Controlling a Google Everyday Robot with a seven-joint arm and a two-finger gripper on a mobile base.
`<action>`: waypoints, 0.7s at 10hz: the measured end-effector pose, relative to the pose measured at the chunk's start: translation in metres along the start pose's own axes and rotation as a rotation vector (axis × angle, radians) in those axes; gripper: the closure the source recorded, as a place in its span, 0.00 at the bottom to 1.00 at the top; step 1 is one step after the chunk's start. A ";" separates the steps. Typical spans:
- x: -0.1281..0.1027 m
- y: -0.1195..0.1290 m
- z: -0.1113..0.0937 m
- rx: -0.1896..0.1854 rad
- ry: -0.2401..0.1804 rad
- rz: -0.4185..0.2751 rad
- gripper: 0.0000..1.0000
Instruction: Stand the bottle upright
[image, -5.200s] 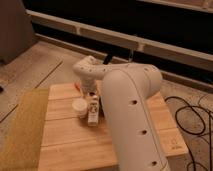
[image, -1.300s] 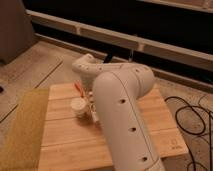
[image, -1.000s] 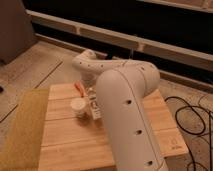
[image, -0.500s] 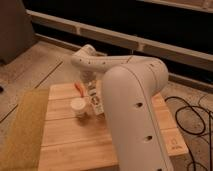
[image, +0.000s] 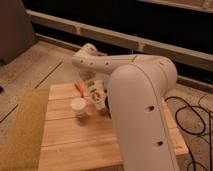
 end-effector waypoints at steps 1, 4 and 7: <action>-0.009 0.003 -0.004 -0.020 -0.046 -0.015 1.00; -0.024 0.026 -0.017 -0.115 -0.170 -0.092 1.00; -0.015 0.042 -0.027 -0.181 -0.230 -0.186 1.00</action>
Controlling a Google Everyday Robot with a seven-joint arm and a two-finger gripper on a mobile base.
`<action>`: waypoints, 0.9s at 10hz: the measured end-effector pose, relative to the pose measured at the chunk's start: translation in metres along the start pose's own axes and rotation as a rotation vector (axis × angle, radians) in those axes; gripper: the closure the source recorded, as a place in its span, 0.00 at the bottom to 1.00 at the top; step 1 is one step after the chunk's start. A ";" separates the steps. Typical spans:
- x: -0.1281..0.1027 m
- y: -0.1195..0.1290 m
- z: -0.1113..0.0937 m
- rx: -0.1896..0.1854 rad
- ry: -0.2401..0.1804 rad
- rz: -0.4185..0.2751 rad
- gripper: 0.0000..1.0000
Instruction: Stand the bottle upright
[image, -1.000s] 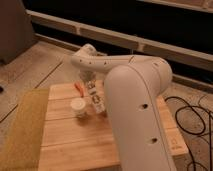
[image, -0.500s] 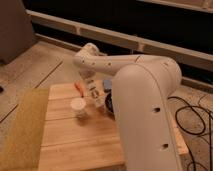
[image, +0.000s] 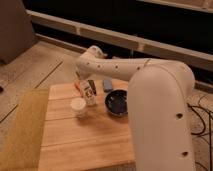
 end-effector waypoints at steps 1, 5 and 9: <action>0.004 0.003 -0.003 -0.006 0.003 -0.041 1.00; -0.005 0.023 -0.027 -0.054 -0.046 -0.267 1.00; -0.019 0.035 -0.046 -0.161 -0.185 -0.347 1.00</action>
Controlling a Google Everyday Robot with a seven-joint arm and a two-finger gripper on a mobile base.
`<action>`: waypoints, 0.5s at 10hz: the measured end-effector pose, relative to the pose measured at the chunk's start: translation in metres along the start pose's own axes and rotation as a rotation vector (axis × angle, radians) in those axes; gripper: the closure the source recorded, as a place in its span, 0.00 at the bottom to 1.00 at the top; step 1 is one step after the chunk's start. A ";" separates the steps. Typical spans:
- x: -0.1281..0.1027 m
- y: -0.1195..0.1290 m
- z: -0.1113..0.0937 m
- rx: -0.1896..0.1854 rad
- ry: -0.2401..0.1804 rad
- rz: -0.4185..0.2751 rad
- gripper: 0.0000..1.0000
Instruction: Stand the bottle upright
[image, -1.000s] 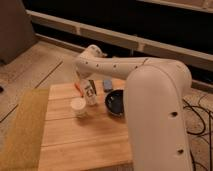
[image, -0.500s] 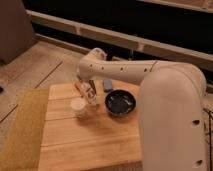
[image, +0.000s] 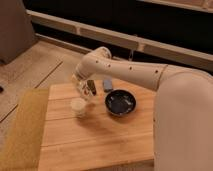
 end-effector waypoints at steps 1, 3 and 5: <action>0.003 -0.001 -0.004 -0.025 -0.029 -0.004 1.00; 0.015 -0.004 -0.011 -0.060 -0.058 -0.001 1.00; 0.029 -0.007 -0.017 -0.099 -0.077 0.000 1.00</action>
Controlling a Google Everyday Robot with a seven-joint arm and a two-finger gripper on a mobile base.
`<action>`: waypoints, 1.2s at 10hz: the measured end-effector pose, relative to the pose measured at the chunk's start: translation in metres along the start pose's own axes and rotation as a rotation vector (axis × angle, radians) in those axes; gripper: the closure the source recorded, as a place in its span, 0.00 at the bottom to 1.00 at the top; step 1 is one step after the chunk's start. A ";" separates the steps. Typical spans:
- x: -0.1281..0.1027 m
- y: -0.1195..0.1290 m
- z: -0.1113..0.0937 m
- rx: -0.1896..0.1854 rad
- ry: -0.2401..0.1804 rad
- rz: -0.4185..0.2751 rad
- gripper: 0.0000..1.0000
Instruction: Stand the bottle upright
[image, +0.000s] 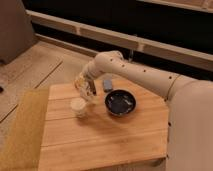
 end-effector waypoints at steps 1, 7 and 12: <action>0.004 0.001 -0.003 -0.027 -0.012 -0.008 1.00; 0.022 -0.007 -0.009 -0.101 -0.023 -0.059 1.00; 0.022 -0.007 -0.009 -0.101 -0.022 -0.059 1.00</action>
